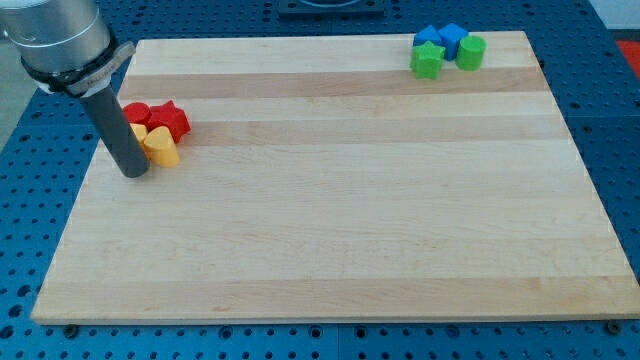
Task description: Move your arm to the top right of the board
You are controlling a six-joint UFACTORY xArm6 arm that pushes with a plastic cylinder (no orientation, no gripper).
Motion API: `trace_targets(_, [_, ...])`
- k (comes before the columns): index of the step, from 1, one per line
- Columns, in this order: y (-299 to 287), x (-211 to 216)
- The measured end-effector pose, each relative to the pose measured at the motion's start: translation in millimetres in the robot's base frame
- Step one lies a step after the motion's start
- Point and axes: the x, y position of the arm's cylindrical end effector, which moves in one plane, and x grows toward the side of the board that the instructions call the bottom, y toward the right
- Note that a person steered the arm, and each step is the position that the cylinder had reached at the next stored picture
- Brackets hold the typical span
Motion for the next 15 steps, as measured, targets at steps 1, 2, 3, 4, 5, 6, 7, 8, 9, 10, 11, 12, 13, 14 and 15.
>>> trace_targets(1, [0, 0])
trace_targets(2, [42, 12])
trace_targets(3, [116, 24])
trace_targets(4, [120, 24])
trace_targets(5, [144, 28])
trace_targets(6, [233, 33])
trace_targets(7, [334, 27])
trace_targets(8, [428, 2])
trace_targets(9, [502, -53])
trace_targets(10, [563, -121])
trace_targets(11, [584, -151])
trace_targets(12, [574, -199])
trace_targets(13, [553, -241])
trace_targets(14, [531, -252])
trace_targets(15, [492, -252])
